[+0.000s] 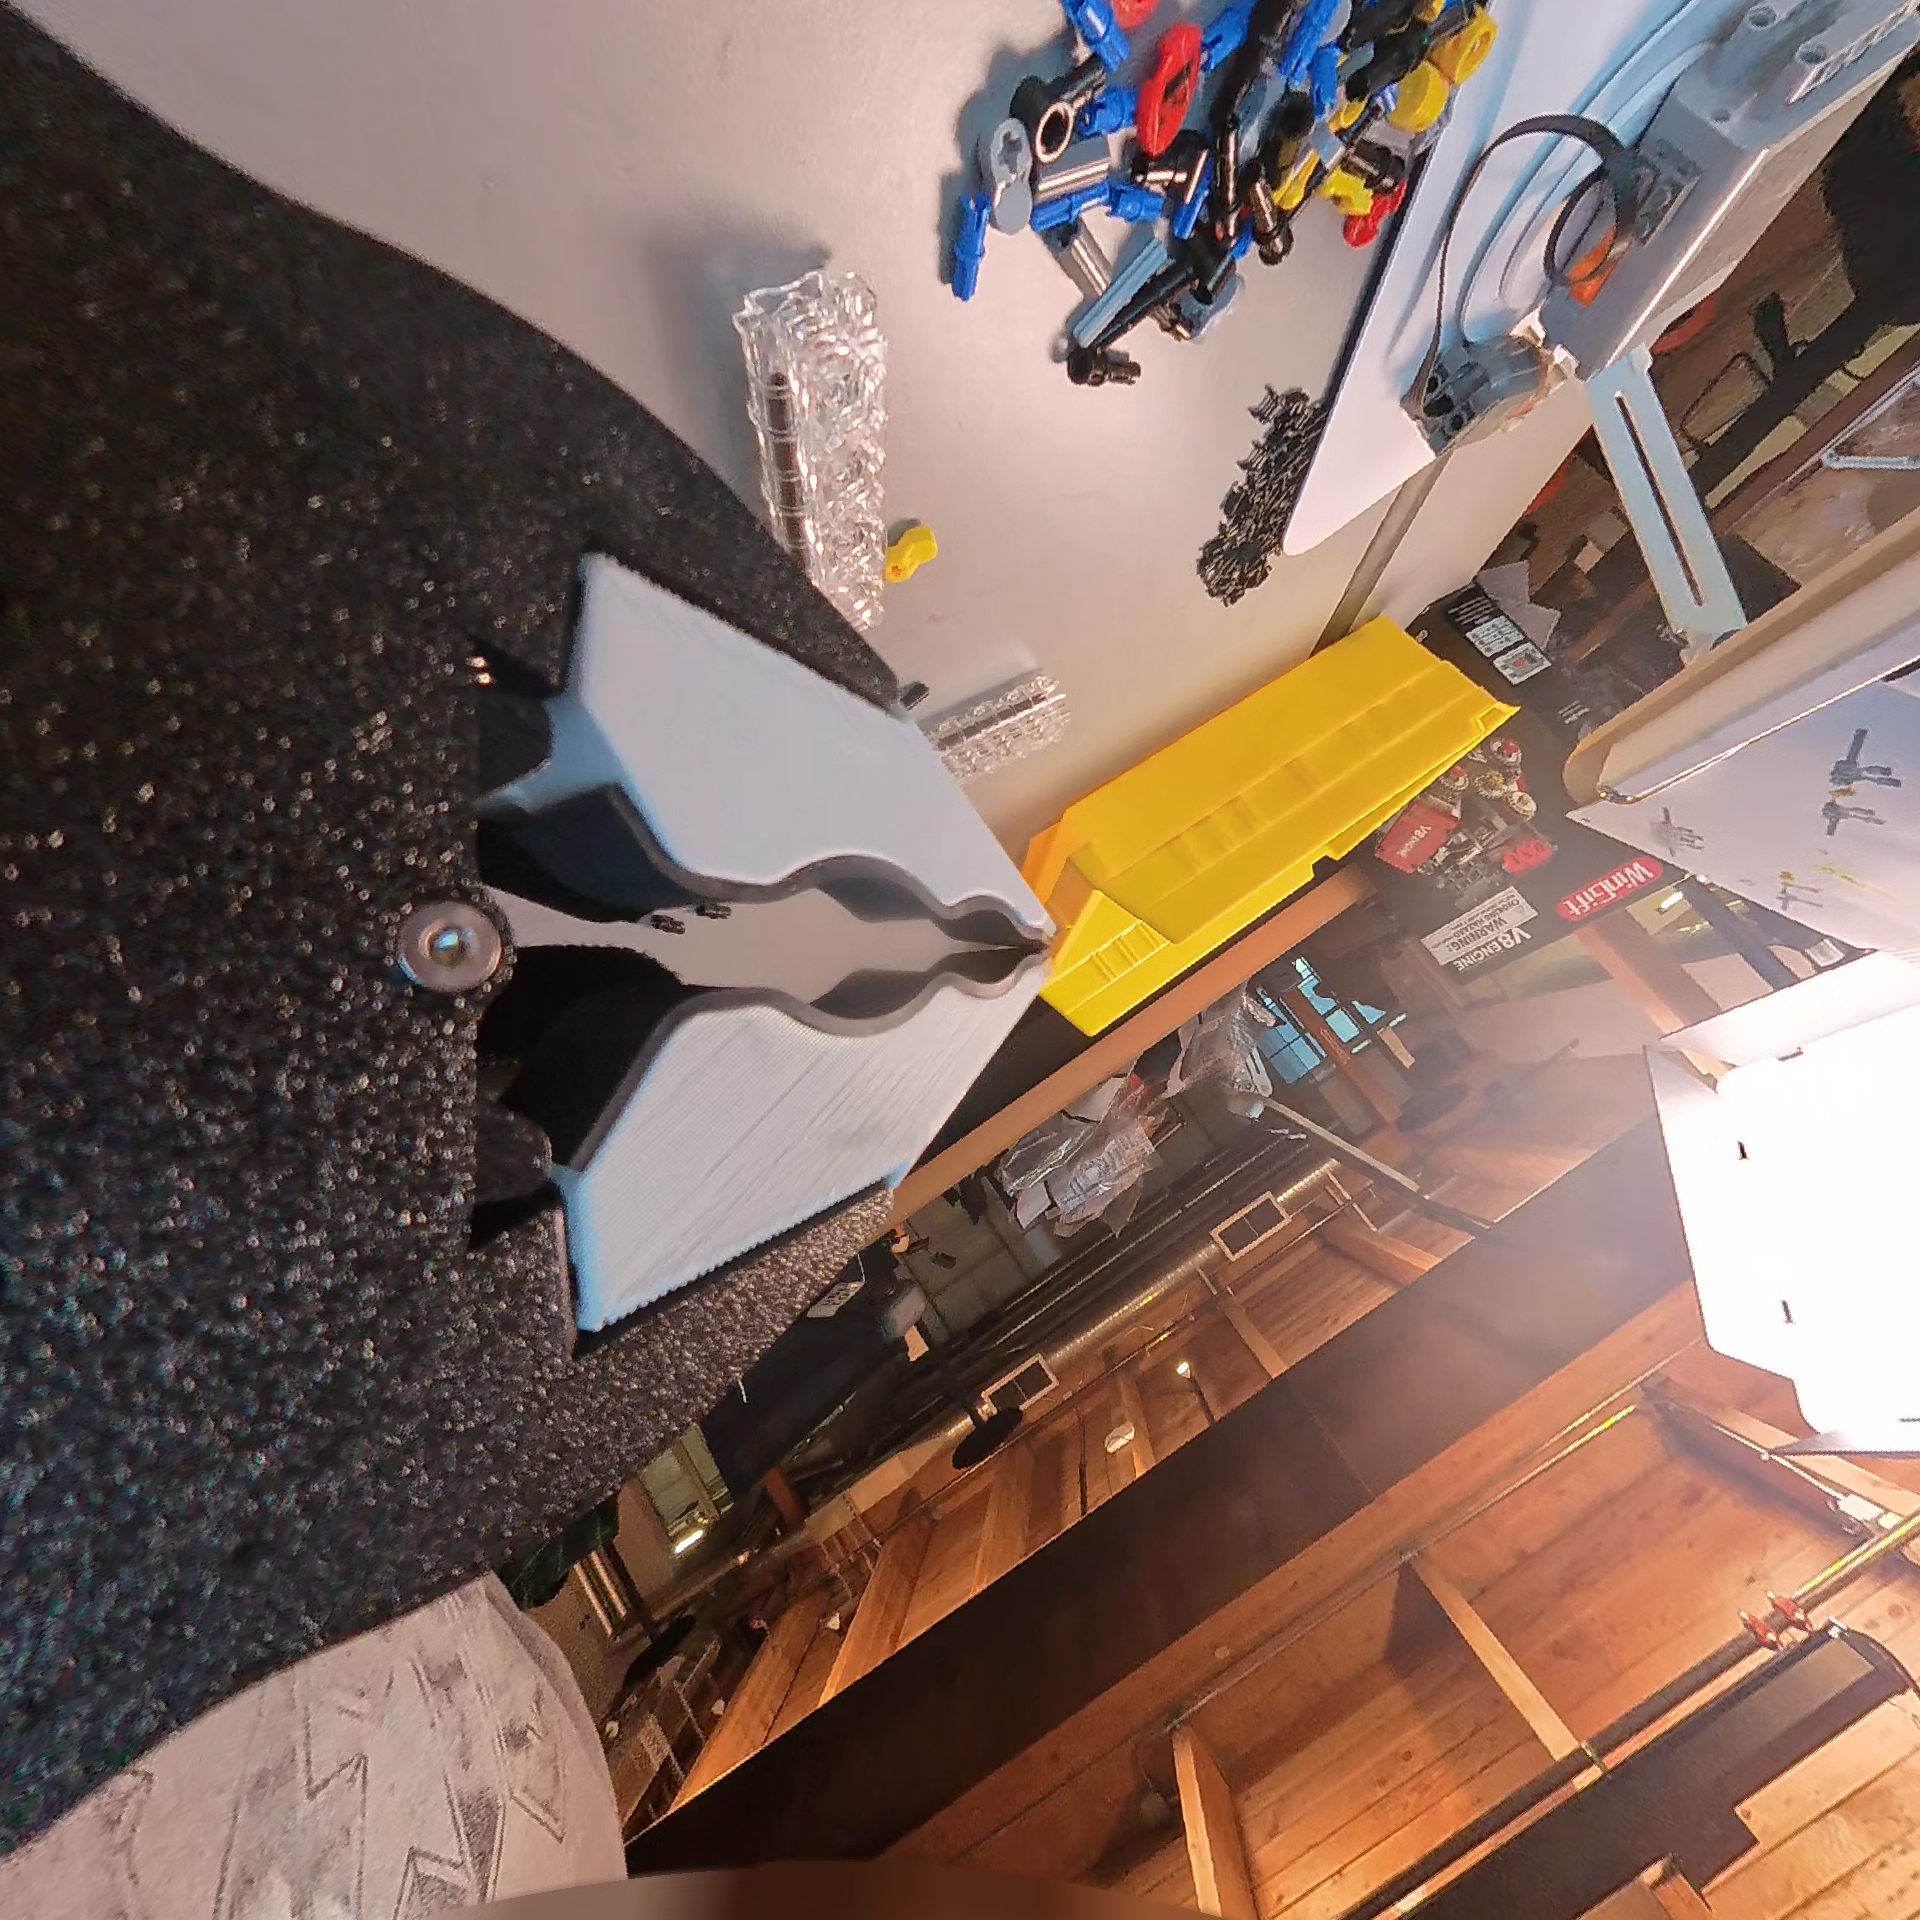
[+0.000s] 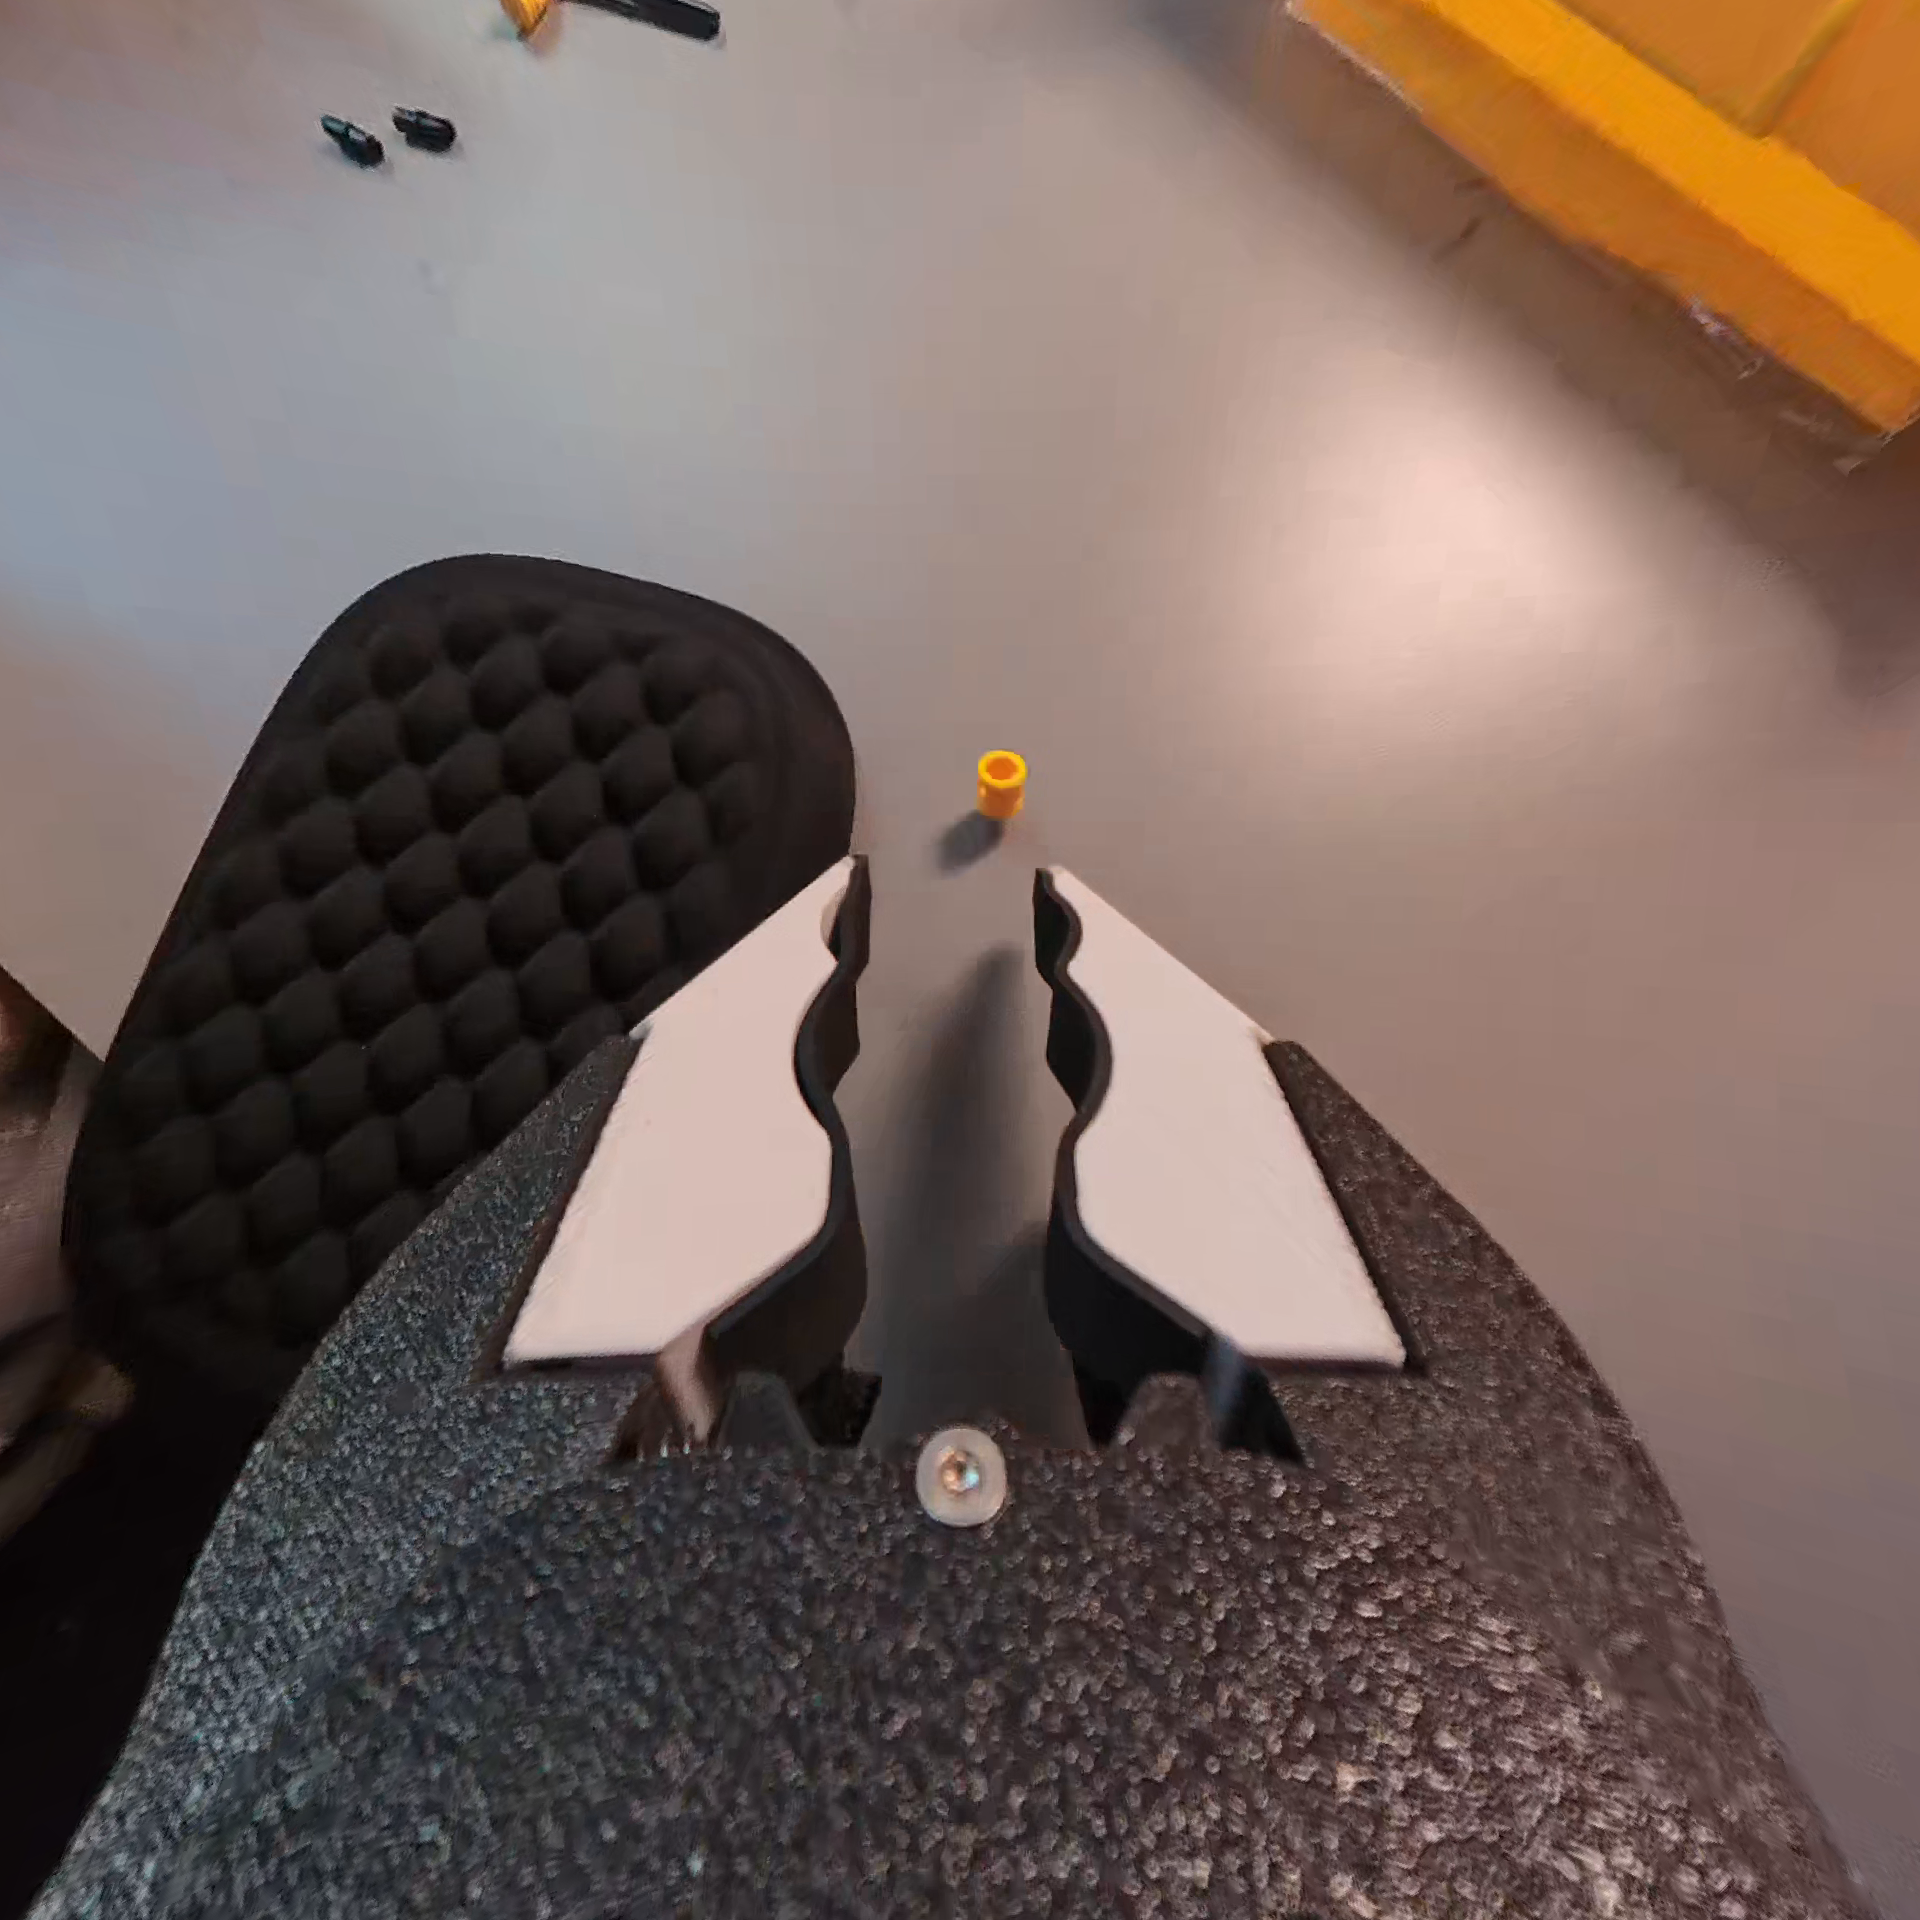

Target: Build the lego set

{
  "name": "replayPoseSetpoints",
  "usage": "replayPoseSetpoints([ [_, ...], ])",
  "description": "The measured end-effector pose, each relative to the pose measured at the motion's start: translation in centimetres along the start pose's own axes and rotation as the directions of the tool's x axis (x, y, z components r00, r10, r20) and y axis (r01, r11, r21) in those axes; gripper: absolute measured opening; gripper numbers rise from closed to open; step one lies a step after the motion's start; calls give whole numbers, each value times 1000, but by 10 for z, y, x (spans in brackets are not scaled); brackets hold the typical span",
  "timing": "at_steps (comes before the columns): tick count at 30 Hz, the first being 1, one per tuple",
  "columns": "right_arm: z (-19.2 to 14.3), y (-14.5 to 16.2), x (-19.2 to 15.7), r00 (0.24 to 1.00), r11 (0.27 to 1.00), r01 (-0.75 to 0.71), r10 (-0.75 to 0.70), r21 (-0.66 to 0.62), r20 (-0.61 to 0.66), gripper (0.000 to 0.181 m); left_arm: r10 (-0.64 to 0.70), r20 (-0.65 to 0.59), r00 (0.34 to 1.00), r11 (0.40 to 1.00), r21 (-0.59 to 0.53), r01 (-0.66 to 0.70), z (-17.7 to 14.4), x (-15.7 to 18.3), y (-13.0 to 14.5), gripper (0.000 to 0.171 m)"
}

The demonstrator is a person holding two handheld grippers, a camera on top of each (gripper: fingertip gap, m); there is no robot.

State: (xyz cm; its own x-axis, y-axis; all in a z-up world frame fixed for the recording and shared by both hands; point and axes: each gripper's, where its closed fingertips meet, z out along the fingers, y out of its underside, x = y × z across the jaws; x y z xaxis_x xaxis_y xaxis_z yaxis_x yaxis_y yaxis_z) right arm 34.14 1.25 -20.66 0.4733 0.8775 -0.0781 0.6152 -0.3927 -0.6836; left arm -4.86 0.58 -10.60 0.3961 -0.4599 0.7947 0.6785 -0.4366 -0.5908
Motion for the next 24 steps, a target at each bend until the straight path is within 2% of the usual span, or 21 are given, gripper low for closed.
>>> replayPoseSetpoints([
  [5,5,-8,20,995,997,-21,28,74,-98,24,-2,-2,1000,1000,-7,2,0,1,2,0],
  [7,10,-3,24,994,1000,-3,6,28,-107,22,1,-2,1000,1000,-1,-1,-1,2,1,0],
  [21,27,-14,16,992,995,101,-101,-8,-70,16,25,5,1000,1000,-12,-25,-3,0,1,0],
  [24,35,-20,11,990,990,136,-136,-26,-30,9,49,12,999,998,-29,-48,-2,0,4,0],
])
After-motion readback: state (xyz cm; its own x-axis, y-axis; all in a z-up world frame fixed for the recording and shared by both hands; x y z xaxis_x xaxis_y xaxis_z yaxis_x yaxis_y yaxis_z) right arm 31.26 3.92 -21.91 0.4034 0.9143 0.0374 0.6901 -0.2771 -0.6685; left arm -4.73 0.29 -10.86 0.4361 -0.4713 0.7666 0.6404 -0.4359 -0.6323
